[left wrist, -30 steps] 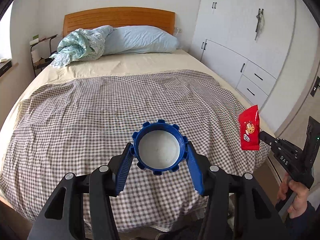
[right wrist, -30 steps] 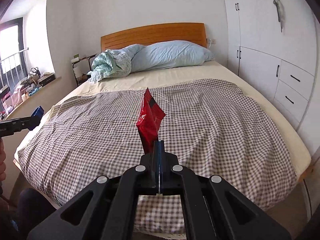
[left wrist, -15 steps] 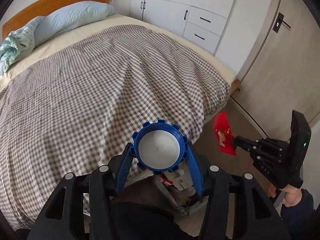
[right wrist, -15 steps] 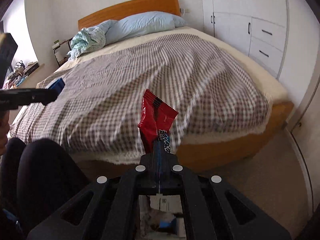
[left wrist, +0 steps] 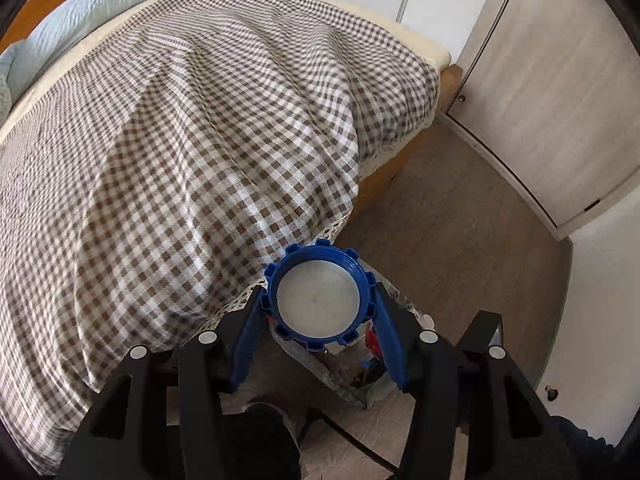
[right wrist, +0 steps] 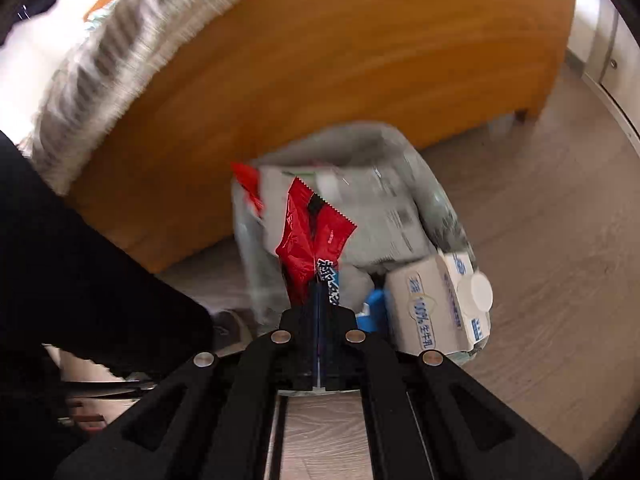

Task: Collect trash
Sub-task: 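Lift and carry the blue cap and red wrapper with both tools to the bin, then open both tools dropping the blue cap and red wrapper into the bin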

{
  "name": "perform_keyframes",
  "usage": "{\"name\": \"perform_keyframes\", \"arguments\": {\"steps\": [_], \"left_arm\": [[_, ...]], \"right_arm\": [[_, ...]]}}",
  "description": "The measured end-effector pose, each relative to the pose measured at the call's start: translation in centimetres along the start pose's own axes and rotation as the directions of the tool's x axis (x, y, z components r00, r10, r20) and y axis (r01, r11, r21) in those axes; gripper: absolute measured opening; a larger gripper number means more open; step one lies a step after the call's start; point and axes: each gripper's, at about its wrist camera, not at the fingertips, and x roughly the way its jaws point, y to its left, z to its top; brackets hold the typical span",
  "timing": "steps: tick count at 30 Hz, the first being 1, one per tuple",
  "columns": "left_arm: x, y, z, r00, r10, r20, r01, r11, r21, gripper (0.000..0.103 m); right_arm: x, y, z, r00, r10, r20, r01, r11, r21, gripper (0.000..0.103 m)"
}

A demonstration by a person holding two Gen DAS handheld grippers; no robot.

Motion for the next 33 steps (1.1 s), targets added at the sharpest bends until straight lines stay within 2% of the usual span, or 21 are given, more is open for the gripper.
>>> {"name": "perform_keyframes", "arguments": {"steps": [3, 6, 9, 12, 14, 15, 16, 22, 27, 31, 32, 33], "left_arm": [[1.8, -0.7, 0.2, 0.999, -0.005, -0.036, 0.005, 1.0, 0.005, 0.05], [3.3, -1.2, 0.2, 0.998, -0.008, -0.068, 0.008, 1.0, -0.002, 0.05], [4.8, -1.7, 0.0, 0.995, -0.019, -0.099, 0.019, 1.0, -0.002, 0.05], [6.1, -2.4, -0.2, 0.991, -0.034, -0.129, 0.035, 0.999, 0.01, 0.05], [6.9, -3.0, -0.4, 0.989, -0.036, -0.146, 0.039, 0.999, 0.019, 0.05], [7.2, -3.2, -0.4, 0.987, -0.038, -0.155, 0.041, 0.999, 0.019, 0.05], [7.8, -3.4, -0.4, 0.985, -0.044, -0.168, 0.048, 0.999, 0.02, 0.051], [10.9, -4.8, -1.4, 0.964, -0.042, -0.263, 0.053, 0.998, 0.038, 0.051], [13.7, -6.1, -2.1, 0.937, -0.055, -0.346, 0.079, 0.995, 0.055, 0.051], [16.0, -6.1, -2.3, 0.903, -0.076, -0.422, 0.096, 0.995, 0.027, 0.051], [16.3, -6.1, -2.4, 0.9, -0.068, -0.43, 0.09, 0.996, 0.03, 0.053], [16.3, -6.0, -2.4, 0.901, -0.059, -0.43, 0.081, 0.996, 0.032, 0.062]], "right_arm": [[1.3, -0.7, -0.2, 0.993, -0.121, 0.0, 0.121, 0.992, 0.023, 0.0], [1.8, -1.2, -0.3, 0.993, -0.119, -0.017, 0.119, 0.991, 0.055, 0.0], [1.9, -1.0, -0.4, 0.986, -0.168, -0.014, 0.168, 0.986, 0.015, 0.0], [1.4, -1.2, -0.5, 0.991, -0.133, -0.021, 0.134, 0.991, 0.018, 0.001], [0.6, -1.4, -0.5, 0.991, -0.134, -0.009, 0.134, 0.991, 0.009, 0.014], [0.3, -1.3, -0.4, 0.991, -0.136, 0.006, 0.136, 0.991, 0.01, 0.038], [-0.3, -1.3, -0.5, 0.991, -0.132, 0.032, 0.132, 0.991, 0.013, 0.051], [-2.7, -2.0, -0.2, 0.99, -0.115, 0.084, 0.112, 0.993, 0.047, 0.052], [-4.2, -2.8, 0.1, 0.988, -0.096, 0.118, 0.085, 0.992, 0.093, 0.053], [-4.7, -3.0, 0.4, 0.987, -0.089, 0.133, 0.074, 0.991, 0.109, 0.053], [-4.8, -3.0, 0.4, 0.987, -0.089, 0.135, 0.074, 0.991, 0.11, 0.053], [-4.8, -3.0, 0.3, 0.987, -0.086, 0.133, 0.072, 0.991, 0.11, 0.053]]}}
